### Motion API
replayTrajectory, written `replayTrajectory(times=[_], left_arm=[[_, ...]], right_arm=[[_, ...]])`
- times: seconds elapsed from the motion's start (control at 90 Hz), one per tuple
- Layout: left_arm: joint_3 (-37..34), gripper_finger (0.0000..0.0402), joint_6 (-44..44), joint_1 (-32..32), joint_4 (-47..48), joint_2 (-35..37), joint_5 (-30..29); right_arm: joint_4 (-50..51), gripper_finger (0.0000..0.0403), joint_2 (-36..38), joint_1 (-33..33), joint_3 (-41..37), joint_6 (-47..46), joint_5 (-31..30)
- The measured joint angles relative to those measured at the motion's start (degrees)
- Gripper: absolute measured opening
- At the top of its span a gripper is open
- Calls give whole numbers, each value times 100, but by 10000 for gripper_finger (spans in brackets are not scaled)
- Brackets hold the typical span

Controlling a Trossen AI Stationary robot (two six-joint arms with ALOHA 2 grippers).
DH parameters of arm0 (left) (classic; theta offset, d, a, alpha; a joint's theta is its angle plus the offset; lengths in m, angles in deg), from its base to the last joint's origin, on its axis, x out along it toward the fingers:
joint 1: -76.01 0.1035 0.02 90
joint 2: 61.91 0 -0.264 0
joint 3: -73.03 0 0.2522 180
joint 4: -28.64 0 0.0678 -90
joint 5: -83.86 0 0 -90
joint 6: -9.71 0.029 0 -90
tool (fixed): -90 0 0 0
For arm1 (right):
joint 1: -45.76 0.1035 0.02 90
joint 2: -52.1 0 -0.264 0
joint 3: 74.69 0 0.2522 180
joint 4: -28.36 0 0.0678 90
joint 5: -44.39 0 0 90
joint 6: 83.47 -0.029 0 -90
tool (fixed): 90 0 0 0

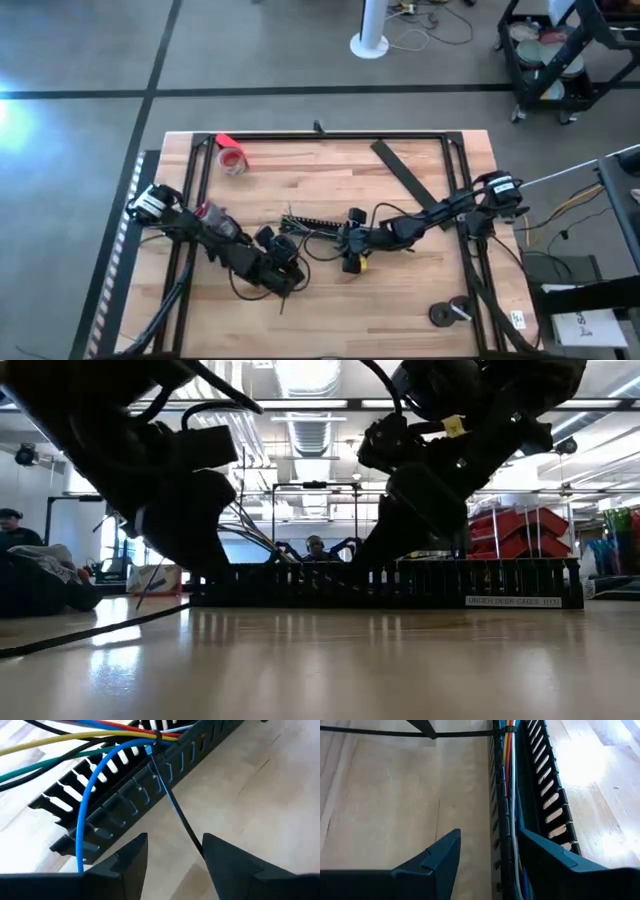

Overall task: Ziptie cables
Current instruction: Put the zip-tied cables into the black cable duct

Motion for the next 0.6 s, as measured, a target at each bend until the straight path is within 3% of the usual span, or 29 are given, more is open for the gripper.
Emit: replayTrajectory(times=[0.167,0.322,0.522,0.6], left_arm=[[-101,157,-113,68,-127,0,630],[-195,129,-265,76,-204,0,762],[-195,27,16,76,-503,0,786],[-195,9,116,76,-645,0,821]], right_arm=[[3,186,0,0,-2,9,-1],[3,186,0,0,-2,19,1],[3,186,0,0,-4,17,1],[5,186,0,0,-4,17,1]])
